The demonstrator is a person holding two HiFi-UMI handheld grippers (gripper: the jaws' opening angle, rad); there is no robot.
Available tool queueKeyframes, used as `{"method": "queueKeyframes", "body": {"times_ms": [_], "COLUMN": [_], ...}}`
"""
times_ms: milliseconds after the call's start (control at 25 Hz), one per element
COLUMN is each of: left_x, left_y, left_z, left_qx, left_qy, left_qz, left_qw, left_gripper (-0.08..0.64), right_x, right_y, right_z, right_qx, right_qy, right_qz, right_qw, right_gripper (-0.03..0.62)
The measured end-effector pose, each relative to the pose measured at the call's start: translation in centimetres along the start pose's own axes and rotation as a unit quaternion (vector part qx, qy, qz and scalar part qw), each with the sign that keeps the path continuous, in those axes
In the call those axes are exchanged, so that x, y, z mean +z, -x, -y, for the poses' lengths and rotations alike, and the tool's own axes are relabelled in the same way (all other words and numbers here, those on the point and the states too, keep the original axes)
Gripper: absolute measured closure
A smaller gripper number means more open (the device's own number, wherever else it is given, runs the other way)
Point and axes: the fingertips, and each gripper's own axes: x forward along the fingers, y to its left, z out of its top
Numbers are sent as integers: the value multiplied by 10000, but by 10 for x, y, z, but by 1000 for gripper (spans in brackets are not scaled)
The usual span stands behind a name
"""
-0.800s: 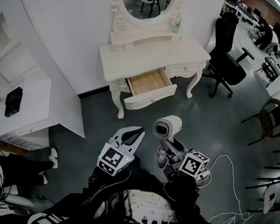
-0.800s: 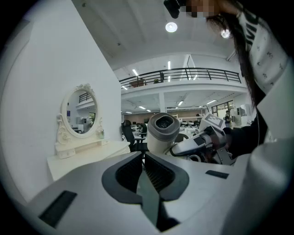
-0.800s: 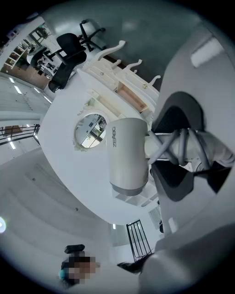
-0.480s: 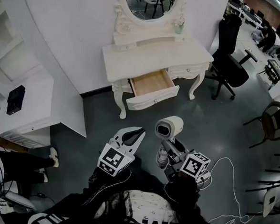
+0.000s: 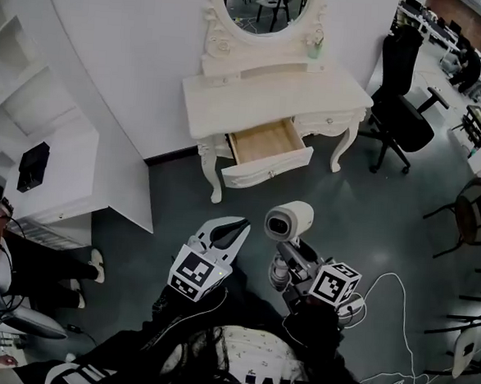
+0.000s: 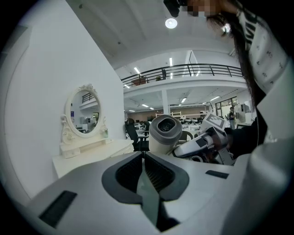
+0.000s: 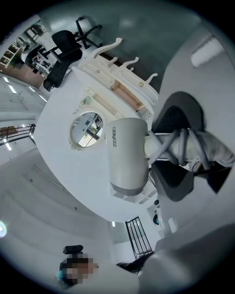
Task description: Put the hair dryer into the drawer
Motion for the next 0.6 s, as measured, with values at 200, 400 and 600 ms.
{"method": "queueKeyframes", "body": {"times_ms": [200,400,600], "left_x": [3,4,-9], "left_y": [-8,-20,-32], "left_z": [1,-4,-33], "left_qx": [-107,-231,-232], "left_qy": [-37,-98,52], "left_qz": [3,-6,-160], "left_qw": [9999,9997,9996], "left_gripper": [560,560,560], "right_x": [3,11,20], "right_y": [3,-1,-23], "right_z": [6,20,40], "right_qx": [-63,-227,-366], "right_qy": [15,-72,-164], "right_qz": [51,135,141], "right_qw": [10000,9996,9991], "right_gripper": [399,399,399]}}
